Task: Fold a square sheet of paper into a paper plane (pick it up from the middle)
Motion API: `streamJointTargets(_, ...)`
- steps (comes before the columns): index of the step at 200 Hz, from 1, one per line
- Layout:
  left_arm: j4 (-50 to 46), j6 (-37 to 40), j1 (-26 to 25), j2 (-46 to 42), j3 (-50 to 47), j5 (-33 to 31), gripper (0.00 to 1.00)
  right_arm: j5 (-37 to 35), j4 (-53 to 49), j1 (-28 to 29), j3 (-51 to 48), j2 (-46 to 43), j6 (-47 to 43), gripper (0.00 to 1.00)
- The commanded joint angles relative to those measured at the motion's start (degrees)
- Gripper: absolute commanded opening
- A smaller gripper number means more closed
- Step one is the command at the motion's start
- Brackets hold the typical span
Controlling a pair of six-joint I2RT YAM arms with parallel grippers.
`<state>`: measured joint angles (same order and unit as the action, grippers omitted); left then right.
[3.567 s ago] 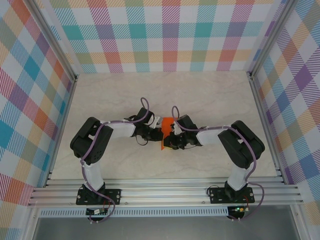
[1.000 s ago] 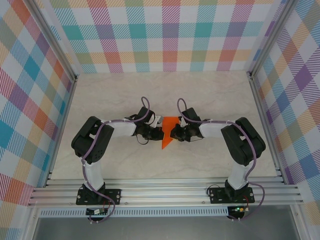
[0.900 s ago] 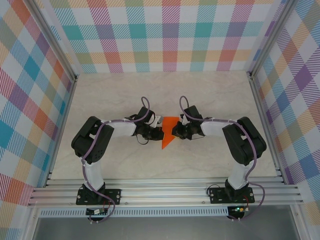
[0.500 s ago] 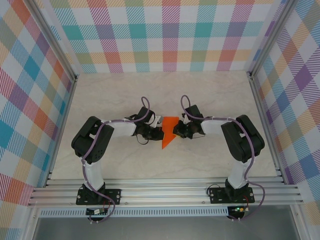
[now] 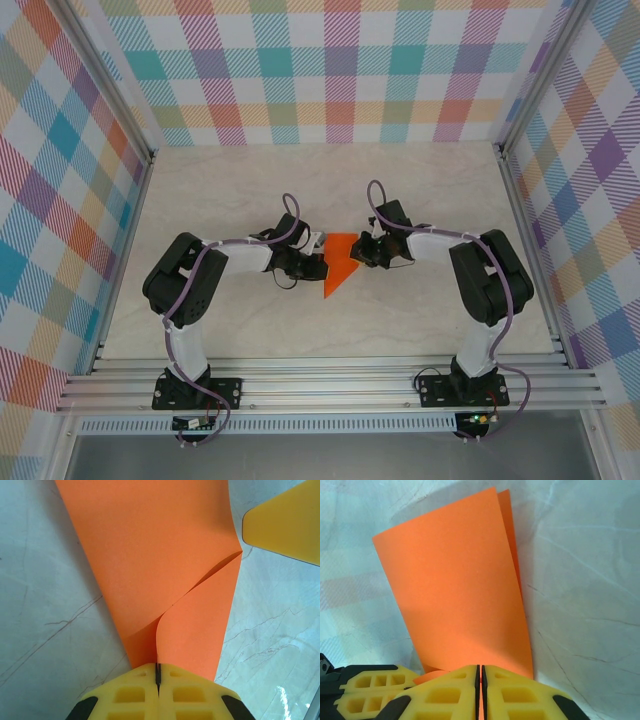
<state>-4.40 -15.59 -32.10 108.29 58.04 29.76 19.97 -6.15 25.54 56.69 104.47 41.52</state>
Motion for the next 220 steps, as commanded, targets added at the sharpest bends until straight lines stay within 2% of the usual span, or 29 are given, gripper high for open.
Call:
streamJointTargets(1,-3.02,0.31,0.37,1.53,1.11,-0.83,0.02,-0.19,-0.79,-0.04,0.1,2.6,-0.65,0.12)
streamJointTargets(67,-3.35,-0.47,0.37,0.11,1.33,-0.3,0.06,-2.32,-1.67,-0.14,-1.23,4.29,-0.9,0.11)
streamJointTargets(97,-5.74,-1.75,0.37,-2.49,2.47,-2.03,0.29,-1.55,-3.76,-0.12,0.62,3.17,-2.67,0.12)
streamJointTargets(115,-6.51,-3.69,0.38,-6.67,2.13,-5.2,0.43,-0.66,-4.05,-0.14,1.33,3.86,-3.39,0.11)
streamJointTargets(126,-7.3,-4.64,0.37,-9.25,2.15,-6.53,0.5,-0.85,-4.64,-0.14,1.52,4.1,-3.64,0.11)
streamJointTargets(137,-8.1,-6.05,0.37,-10.97,2.25,-7.33,0.52,-0.6,-4.56,-0.14,1.41,4.08,-3.64,0.11)
streamJointTargets(159,-8.01,-8.35,-0.32,-13.83,1.36,-7.03,0.51,-0.28,-4.45,-0.1,1.75,4.08,-3.79,0.11)
streamJointTargets(193,-7.17,-8.77,-4.57,-13.09,2.11,-0.26,0.3,-0.3,-4.83,-0.14,2.38,4.28,-3.98,0.11)
streamJointTargets(220,-5.23,-9.73,-6.31,-9.48,1.34,-0.7,0.21,-0.38,-5.33,-0.14,2.82,4.19,-4.21,0.11)
